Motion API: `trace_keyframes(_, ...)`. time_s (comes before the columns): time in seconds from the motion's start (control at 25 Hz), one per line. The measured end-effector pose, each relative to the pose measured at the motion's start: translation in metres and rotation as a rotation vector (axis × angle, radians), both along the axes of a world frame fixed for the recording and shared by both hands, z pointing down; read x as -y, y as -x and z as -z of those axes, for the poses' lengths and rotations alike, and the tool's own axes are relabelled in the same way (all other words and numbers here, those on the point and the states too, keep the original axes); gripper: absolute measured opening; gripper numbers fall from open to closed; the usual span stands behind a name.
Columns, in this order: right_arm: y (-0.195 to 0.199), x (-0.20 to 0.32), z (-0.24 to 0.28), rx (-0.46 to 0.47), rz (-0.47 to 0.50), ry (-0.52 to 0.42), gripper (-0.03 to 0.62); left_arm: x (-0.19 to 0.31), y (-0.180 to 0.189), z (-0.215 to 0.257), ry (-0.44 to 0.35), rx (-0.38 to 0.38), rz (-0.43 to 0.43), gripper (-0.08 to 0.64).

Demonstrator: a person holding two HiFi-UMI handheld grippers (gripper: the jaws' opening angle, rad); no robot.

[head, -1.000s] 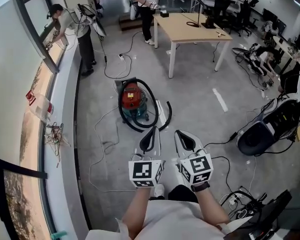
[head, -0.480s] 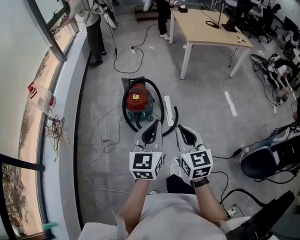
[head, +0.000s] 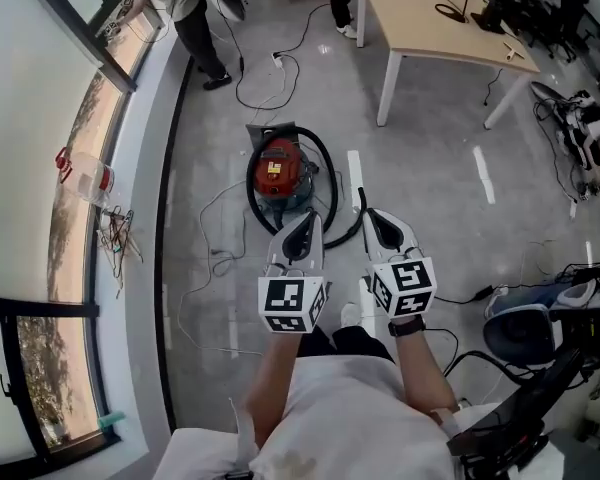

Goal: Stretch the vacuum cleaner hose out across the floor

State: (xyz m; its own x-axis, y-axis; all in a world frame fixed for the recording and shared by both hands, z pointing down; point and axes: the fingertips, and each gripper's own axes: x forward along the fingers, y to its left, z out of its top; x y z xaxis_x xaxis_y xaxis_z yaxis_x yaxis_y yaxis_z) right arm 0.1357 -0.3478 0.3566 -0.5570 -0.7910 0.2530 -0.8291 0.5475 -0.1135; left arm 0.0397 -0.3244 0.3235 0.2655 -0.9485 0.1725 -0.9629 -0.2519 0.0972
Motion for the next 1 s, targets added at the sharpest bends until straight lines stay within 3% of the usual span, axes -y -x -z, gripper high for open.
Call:
trace_keyframes(0.28, 0.024, 0.064, -0.051, -0.051, 0.011, 0.105, -0.002, 0.067, 0.025, -0.045, 0.09, -0.035, 0.0, 0.0)
trace_keyframes(0.68, 0.085, 0.146, -0.11, -0.122, -0.045, 0.178, -0.002, 0.181, 0.081, -0.098, 0.157, -0.077, -0.124, 0.0)
trace_keyframes(1.0, 0.06, 0.198, -0.207, -0.177, -0.073, 0.339, -0.002, 0.239, 0.061, -0.208, 0.359, -0.062, -0.198, 0.0)
